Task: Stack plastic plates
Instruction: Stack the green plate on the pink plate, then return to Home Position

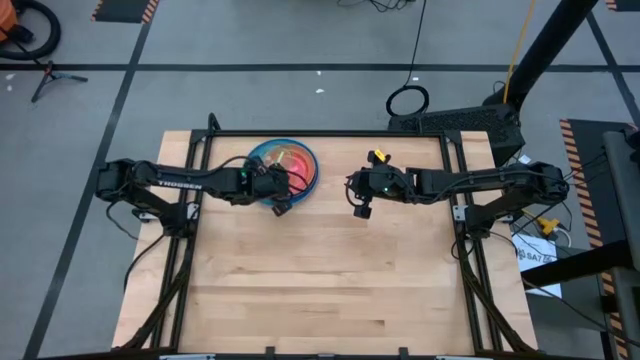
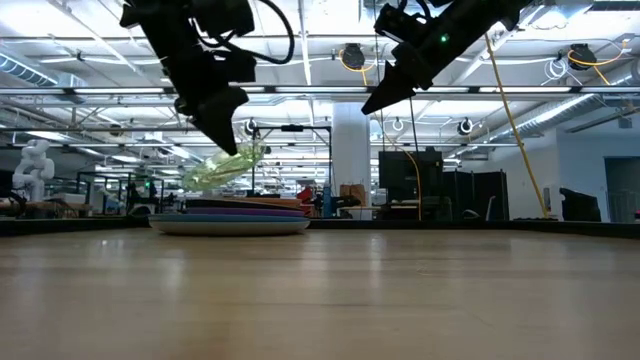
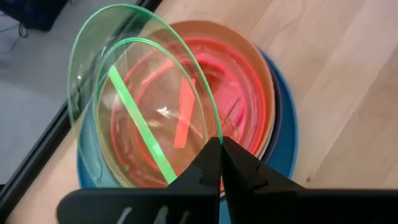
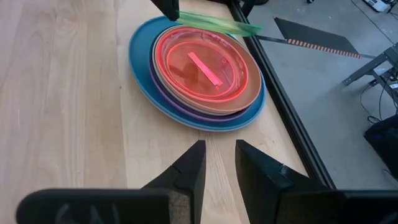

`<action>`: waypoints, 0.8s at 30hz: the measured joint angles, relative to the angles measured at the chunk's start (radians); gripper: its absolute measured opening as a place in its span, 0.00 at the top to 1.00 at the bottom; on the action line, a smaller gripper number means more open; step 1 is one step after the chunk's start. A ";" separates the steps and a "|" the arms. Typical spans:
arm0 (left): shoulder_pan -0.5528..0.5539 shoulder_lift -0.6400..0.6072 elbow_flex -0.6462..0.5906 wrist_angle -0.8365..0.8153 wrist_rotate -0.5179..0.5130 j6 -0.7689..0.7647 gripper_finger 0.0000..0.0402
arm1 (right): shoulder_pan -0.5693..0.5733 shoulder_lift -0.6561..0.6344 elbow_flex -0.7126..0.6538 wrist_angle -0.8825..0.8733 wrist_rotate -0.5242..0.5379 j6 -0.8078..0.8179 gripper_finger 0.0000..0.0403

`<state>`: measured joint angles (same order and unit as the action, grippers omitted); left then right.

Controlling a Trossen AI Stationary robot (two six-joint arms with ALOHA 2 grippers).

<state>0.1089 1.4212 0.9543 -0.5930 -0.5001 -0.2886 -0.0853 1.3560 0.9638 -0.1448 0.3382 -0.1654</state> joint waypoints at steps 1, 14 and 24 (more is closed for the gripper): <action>0.000 0.000 0.000 0.007 0.000 0.004 0.99 | 0.000 0.000 0.000 -0.002 0.000 0.000 0.80; 0.004 0.000 0.000 0.020 0.003 0.022 0.88 | 0.000 0.000 0.000 -0.005 0.000 -0.003 0.80; 0.000 0.000 0.000 0.022 0.002 0.014 0.88 | 0.000 0.000 0.000 -0.005 0.000 -0.003 0.80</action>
<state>0.1089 1.4212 0.9539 -0.5705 -0.4980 -0.2745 -0.0856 1.3560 0.9638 -0.1499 0.3382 -0.1688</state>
